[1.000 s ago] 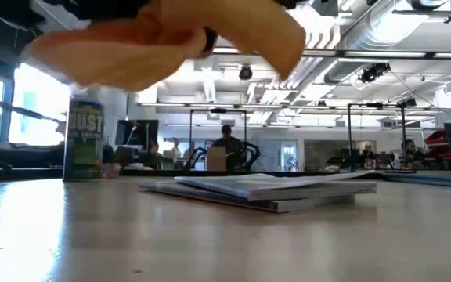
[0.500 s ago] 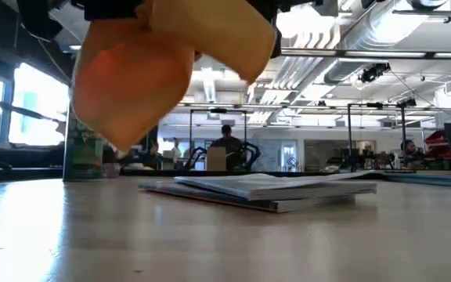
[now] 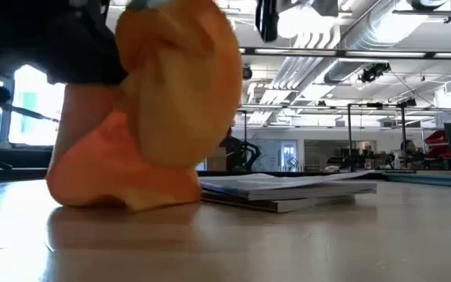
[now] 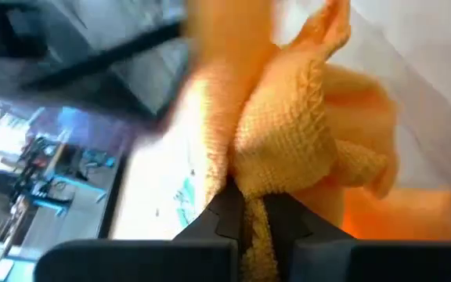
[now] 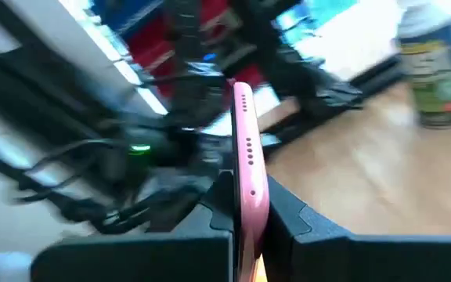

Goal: Apply microfiber cloth
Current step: Wipe the front and back of the cellphone using the orange microfiber cloth

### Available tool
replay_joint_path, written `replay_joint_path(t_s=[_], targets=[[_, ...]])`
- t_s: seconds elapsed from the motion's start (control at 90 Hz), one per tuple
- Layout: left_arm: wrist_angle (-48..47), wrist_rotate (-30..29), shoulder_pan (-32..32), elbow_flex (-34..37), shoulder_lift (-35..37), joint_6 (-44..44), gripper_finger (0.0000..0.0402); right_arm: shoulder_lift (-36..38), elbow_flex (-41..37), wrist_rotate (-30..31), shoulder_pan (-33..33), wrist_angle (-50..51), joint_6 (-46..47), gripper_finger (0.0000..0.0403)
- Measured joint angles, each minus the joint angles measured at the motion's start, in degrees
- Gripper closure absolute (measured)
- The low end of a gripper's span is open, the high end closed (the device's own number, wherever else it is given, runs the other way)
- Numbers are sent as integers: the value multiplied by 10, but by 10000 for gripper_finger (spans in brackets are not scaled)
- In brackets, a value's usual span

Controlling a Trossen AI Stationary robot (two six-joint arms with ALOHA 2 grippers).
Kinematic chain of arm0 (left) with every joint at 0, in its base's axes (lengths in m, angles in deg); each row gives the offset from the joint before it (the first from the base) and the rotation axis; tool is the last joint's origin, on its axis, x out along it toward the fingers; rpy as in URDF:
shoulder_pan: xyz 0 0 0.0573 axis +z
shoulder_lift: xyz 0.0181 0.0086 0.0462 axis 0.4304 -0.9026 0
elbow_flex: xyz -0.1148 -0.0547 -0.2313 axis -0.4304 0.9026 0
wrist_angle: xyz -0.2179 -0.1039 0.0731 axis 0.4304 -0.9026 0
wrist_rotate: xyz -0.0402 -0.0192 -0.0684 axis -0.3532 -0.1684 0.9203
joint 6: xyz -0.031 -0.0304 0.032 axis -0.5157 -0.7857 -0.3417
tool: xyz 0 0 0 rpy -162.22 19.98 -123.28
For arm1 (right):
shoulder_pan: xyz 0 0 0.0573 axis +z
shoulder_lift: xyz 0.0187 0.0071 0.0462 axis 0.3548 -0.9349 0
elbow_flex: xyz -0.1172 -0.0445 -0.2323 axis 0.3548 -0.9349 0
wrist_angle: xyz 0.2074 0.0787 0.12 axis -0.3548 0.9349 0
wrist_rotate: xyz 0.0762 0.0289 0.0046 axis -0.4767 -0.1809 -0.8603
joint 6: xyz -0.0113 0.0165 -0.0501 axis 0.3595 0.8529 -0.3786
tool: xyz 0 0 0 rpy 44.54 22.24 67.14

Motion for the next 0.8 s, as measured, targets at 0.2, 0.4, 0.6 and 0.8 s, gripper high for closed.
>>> replay_joint_path(t_s=[0.2, 0.4, 0.6, 0.8], targets=[[15, -37, -51, 4, 46, -44, 402, -1, 11, 6, -1, 24, -19, 402], [15, -66, -82, 3, 104, -6, 402, -4, 8, 41, -2, 72, -40, 402], [19, -1, 0, 3, 131, -7, 402, -14, 9, 101, -2, 89, -77, 402], [59, 66, 85, 3, 131, 12, 402, -20, 8, 102, 8, 87, -104, 402]])
